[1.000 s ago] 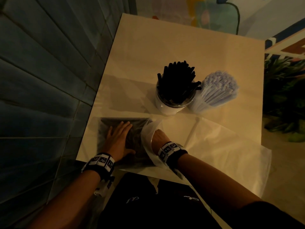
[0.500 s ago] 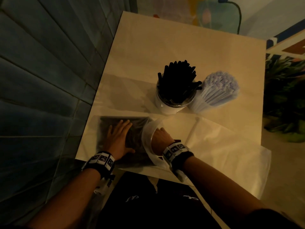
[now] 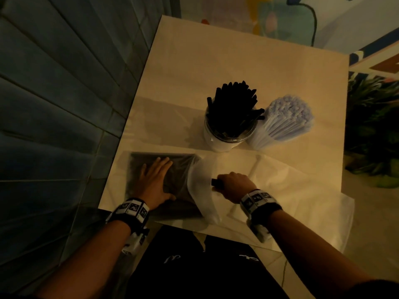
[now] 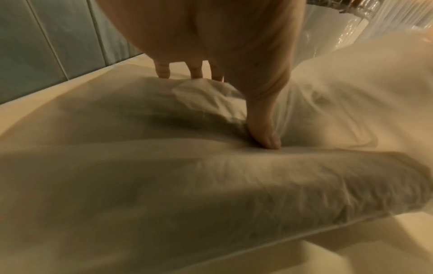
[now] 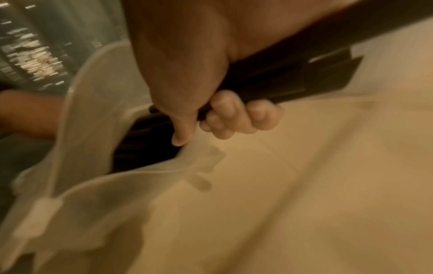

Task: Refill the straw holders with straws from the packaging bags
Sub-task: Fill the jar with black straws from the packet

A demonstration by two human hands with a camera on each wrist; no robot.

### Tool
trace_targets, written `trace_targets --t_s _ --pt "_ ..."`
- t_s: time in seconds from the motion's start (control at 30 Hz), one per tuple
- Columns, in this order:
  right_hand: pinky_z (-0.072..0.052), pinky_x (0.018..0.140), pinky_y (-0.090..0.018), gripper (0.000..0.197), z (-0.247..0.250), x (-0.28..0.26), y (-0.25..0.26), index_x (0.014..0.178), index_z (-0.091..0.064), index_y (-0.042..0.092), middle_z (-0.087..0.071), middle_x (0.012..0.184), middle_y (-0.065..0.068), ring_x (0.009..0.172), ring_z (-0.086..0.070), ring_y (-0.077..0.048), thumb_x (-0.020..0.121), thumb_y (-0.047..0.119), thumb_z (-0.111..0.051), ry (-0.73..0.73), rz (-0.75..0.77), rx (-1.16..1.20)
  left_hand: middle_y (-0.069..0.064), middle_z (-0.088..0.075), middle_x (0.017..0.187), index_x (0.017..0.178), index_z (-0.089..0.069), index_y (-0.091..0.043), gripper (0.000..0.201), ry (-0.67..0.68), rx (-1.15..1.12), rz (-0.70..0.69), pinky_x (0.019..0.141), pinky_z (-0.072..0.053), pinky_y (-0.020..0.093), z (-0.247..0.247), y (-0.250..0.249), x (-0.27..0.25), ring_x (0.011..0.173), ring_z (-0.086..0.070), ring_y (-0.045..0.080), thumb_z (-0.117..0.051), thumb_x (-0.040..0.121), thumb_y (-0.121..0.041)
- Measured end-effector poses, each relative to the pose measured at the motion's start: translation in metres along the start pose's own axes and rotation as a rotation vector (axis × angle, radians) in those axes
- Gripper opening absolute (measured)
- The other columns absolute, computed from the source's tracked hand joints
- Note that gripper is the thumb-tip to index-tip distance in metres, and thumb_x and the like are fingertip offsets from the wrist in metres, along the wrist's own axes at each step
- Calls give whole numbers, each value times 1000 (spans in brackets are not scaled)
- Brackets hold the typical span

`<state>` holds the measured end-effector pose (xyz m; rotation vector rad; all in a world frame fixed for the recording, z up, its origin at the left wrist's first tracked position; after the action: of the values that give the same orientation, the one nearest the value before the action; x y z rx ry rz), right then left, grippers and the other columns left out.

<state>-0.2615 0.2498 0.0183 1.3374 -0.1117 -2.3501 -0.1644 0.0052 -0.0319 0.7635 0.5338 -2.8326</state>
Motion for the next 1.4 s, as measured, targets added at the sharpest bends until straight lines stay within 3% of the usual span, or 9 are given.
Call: trace_targets --t_s 0.23,0.37,0.5,0.7,0.8,0.9,1.03,1.17,1.4 --pt "-48 66 -33 15 -6 -41 -90 93 -64 28 -65 84 0 78 -62 -23 95 35 -51 -162 -194 55 -11 -6 164 155 -14 -29 111 28 -56 11 122 -1 50 0 -1 3 151 2 12 -82 69 -47" --pt "-37 57 -29 12 -5 -64 -109 94 -64 25 -57 70 4 66 -55 -21 95 31 -54 -275 -201 37 -5 -32 156 148 -33 -28 75 -51 -547 -58 120 -23 48 22 -22 -2 145 -27 13 -71 84 -20" --pt "-35 58 -28 8 8 -73 -82 95 -63 24 -52 67 7 62 -50 -20 93 30 -57 -356 -53 37 -11 -52 141 136 -48 -29 44 -47 -1153 -107 113 -37 29 71 -88 -11 132 -46 1 -51 93 -40" --pt "-50 65 -33 12 30 -56 5 100 -59 25 -67 78 5 68 -63 -18 91 33 -58 -452 323 191 -6 -62 130 129 -56 -21 39 -40 -1155 -276 107 -43 43 98 -168 -15 125 -55 12 -46 98 -43" --pt "-54 65 -39 19 42 -45 21 99 -62 27 -69 77 5 66 -63 -16 91 41 -53 -563 359 274 -4 -63 129 131 -55 -17 46 -149 -1197 -302 103 -47 32 114 -169 -17 123 -57 11 -49 95 -44" --pt "-50 59 -22 12 78 -57 21 92 -66 21 -61 68 13 59 -57 0 94 32 -61 -755 364 504 -2 -65 124 127 -56 -12 40 -308 -1278 -253 100 -48 26 126 -142 -14 118 -60 11 -52 95 -36" --pt "-32 50 -5 35 146 -100 30 68 -50 35 -52 53 22 50 -51 8 94 16 -65 -1078 445 830 -2 -63 125 121 -60 -20 52 -356 -1009 -117 104 -47 38 104 -81 -6 117 -58 12 -62 81 -52" --pt "-38 51 -33 37 190 -105 33 64 -45 29 -47 56 4 49 -47 -21 95 20 -63 -1263 612 1089 4 -38 150 143 -42 -22 97 -106 -269 -43 116 -27 46 55 -23 -8 140 -33 25 -58 62 -75" --pt "-49 61 -34 25 166 -27 29 73 -55 9 -61 67 -15 61 -59 -27 90 18 -70 -1114 377 1099 -12 16 162 155 -6 -36 118 103 4 25 120 5 52 -6 16 -22 149 17 15 -77 65 -64"
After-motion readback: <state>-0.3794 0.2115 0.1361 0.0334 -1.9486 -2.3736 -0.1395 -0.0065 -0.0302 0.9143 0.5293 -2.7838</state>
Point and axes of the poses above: each hand's wrist, its own x-axis towards the middle knuckle, its own z-axis out of the back of the hand, y = z × x, the point moved 3 cm from there along x, towards the middle knuckle
